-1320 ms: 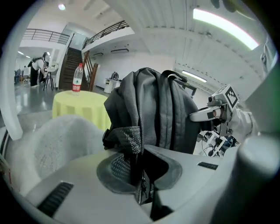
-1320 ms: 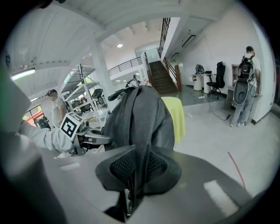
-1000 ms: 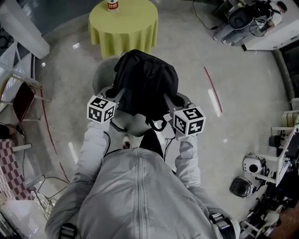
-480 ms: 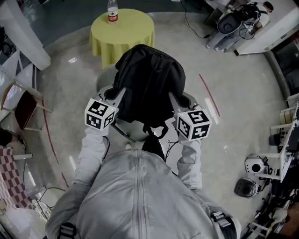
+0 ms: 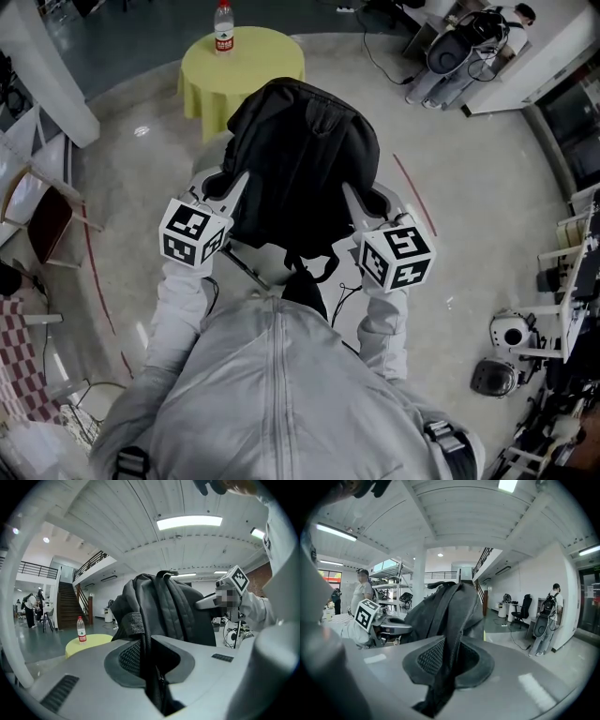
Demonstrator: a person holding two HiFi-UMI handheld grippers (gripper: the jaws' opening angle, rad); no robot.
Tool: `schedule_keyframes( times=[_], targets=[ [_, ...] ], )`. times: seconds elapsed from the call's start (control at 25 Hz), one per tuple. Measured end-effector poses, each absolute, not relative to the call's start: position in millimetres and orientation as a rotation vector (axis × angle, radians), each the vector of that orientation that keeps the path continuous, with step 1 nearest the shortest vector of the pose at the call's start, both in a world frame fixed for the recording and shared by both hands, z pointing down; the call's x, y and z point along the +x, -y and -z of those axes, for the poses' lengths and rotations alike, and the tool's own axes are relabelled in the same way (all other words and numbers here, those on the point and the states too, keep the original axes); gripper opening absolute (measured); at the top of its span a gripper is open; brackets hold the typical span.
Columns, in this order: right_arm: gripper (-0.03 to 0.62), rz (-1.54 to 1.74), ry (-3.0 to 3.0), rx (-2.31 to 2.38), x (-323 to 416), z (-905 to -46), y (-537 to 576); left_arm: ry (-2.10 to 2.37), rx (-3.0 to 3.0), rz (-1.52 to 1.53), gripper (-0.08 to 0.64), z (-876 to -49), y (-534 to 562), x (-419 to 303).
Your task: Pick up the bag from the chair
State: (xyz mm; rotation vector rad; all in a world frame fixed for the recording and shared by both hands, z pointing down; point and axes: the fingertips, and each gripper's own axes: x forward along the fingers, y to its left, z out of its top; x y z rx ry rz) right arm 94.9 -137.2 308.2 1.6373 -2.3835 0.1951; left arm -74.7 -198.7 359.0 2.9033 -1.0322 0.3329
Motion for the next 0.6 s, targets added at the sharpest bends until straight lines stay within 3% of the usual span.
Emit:
schedule_keyframes(
  times=[0.6],
  targets=[
    [0.043, -0.215, 2.389, 1.611, 89, -309, 128, 1.017, 2.902, -0.333, 0.040, -355, 190, -80]
  ],
)
